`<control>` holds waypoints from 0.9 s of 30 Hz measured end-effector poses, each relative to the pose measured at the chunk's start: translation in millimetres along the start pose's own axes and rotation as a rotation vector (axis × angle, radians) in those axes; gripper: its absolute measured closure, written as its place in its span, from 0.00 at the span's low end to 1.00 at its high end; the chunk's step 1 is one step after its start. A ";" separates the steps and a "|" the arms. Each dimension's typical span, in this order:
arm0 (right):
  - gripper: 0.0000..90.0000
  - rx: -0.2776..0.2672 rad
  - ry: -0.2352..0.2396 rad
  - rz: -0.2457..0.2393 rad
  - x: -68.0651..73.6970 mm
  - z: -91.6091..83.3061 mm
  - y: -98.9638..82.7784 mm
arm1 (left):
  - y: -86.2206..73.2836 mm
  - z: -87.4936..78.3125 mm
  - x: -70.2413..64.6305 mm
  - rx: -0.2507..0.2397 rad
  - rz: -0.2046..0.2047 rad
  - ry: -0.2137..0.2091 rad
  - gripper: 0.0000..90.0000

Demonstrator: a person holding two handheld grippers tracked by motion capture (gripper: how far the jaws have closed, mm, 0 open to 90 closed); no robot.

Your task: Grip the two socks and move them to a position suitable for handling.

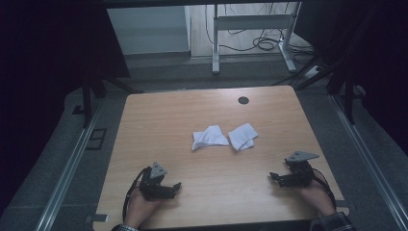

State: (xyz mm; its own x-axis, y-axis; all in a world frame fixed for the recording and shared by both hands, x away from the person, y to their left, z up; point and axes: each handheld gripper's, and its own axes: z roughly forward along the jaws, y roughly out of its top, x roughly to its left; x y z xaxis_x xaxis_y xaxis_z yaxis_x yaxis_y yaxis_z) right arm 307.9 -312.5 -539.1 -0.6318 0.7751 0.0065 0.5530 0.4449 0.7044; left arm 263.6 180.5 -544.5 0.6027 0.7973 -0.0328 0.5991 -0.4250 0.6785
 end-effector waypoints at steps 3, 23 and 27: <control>0.14 0.000 -0.002 -0.001 0.1 0.1 0.1 | 0.0 0.0 0.0 0.000 0.000 0.000 0.11; 0.14 0.010 -0.002 -0.002 0.4 0.1 1.2 | 0.1 -0.1 0.0 0.001 0.000 0.001 0.11; 0.14 0.019 -0.002 -0.003 0.6 -0.4 1.8 | 0.1 0.0 0.1 0.002 0.000 0.000 0.11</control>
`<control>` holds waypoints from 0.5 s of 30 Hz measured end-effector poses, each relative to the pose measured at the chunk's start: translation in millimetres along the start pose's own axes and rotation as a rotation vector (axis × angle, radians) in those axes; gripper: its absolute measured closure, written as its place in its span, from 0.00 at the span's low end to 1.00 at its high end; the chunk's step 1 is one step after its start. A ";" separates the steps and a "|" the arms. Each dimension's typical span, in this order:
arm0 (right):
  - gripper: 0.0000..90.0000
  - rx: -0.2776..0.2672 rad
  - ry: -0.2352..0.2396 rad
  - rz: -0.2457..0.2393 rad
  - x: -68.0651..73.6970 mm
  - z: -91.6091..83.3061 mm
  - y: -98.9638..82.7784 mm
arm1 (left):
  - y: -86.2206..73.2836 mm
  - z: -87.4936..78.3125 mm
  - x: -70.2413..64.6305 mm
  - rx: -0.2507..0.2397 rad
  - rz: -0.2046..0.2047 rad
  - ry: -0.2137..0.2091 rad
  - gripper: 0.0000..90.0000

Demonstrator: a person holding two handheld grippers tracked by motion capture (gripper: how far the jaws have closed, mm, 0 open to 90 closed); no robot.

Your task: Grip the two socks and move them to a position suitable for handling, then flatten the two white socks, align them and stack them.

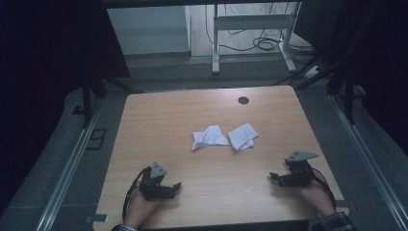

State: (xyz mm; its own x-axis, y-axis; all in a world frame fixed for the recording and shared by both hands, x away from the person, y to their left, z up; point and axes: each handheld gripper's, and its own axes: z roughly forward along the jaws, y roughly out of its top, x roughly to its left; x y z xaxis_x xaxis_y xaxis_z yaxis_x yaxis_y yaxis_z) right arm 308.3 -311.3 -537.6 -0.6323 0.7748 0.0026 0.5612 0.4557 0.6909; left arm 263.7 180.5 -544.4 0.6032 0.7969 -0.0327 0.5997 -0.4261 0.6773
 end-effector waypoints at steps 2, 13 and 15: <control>0.14 0.005 -0.002 0.000 0.1 -0.2 0.3 | 0.0 0.0 0.0 0.000 0.000 0.000 0.11; 0.16 0.006 0.024 0.025 0.8 -0.7 2.6 | 0.0 0.0 -0.1 0.000 -0.001 0.001 0.11; 0.16 0.007 0.022 0.021 1.8 -0.2 3.4 | 0.0 0.0 -0.1 0.000 0.000 0.001 0.11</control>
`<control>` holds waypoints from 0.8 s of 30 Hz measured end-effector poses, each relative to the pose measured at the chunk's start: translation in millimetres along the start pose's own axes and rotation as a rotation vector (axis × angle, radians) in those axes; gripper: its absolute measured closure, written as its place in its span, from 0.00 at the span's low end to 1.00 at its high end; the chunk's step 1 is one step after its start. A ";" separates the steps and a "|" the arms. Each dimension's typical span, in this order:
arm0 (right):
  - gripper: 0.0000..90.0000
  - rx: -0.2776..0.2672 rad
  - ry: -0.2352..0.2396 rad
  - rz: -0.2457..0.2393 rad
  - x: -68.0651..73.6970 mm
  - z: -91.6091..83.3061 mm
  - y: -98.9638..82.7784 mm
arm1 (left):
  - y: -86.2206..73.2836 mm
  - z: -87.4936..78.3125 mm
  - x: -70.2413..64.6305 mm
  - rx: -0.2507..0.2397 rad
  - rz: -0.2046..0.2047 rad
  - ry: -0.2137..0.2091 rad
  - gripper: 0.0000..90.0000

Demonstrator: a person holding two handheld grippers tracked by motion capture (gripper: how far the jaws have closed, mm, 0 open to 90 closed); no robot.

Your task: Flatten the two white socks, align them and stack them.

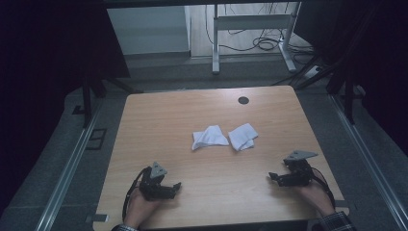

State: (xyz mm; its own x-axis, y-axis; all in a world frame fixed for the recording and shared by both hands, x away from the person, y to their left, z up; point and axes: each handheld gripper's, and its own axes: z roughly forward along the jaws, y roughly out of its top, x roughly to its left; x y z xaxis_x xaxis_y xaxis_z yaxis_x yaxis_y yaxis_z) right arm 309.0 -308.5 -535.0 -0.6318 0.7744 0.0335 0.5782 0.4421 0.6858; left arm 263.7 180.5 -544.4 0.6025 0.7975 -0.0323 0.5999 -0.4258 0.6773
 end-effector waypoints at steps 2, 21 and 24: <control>0.16 -0.002 0.000 0.002 0.3 -0.2 0.4 | 0.0 0.0 0.0 0.000 0.000 0.000 0.11; 0.16 -0.037 0.004 0.036 -0.9 -4.0 10.4 | 0.1 0.0 0.0 0.000 -0.001 0.000 0.11; 0.16 -0.045 0.008 0.042 -1.6 -3.6 14.7 | 0.1 0.0 -0.2 0.001 -0.001 0.001 0.11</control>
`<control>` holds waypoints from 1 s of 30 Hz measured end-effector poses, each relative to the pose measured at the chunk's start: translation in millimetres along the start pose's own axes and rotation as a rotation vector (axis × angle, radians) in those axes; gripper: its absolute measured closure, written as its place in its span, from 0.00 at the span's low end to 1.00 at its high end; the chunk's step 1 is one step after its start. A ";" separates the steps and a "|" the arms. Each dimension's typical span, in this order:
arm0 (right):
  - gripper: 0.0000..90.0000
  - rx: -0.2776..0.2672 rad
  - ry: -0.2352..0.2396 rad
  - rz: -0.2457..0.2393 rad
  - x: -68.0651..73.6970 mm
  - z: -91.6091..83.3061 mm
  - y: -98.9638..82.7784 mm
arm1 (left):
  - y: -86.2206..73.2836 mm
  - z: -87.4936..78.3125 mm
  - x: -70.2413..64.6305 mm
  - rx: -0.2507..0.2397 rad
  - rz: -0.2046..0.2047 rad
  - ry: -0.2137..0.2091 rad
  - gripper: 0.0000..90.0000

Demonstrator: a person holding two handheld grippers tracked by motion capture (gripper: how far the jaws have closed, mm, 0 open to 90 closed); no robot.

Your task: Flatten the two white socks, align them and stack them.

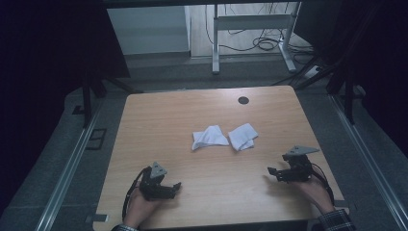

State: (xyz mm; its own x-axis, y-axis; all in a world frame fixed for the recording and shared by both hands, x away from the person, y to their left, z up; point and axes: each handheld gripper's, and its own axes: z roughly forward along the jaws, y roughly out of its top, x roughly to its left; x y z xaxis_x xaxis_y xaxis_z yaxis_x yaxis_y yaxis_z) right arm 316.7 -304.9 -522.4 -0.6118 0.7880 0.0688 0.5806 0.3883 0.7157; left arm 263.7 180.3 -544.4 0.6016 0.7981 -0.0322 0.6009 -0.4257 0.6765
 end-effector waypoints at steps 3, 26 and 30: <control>0.16 -0.003 0.002 -0.001 -0.4 1.0 2.6 | 0.0 0.0 -0.1 0.000 -0.001 0.001 0.11; 0.16 0.032 0.022 0.010 2.1 12.0 22.2 | -0.1 -0.1 -0.4 0.000 -0.002 0.002 0.11; 0.16 0.034 0.019 0.011 1.8 13.9 28.6 | -0.1 0.0 -0.3 -0.001 -0.001 0.002 0.11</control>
State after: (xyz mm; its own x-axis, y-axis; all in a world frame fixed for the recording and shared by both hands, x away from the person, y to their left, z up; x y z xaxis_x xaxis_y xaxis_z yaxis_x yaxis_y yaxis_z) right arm 339.6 -285.7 -511.5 -0.6150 0.7834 0.0898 0.6051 0.3959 0.6907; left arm 263.4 180.0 -544.4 0.6002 0.7993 -0.0313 0.6007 -0.4245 0.6774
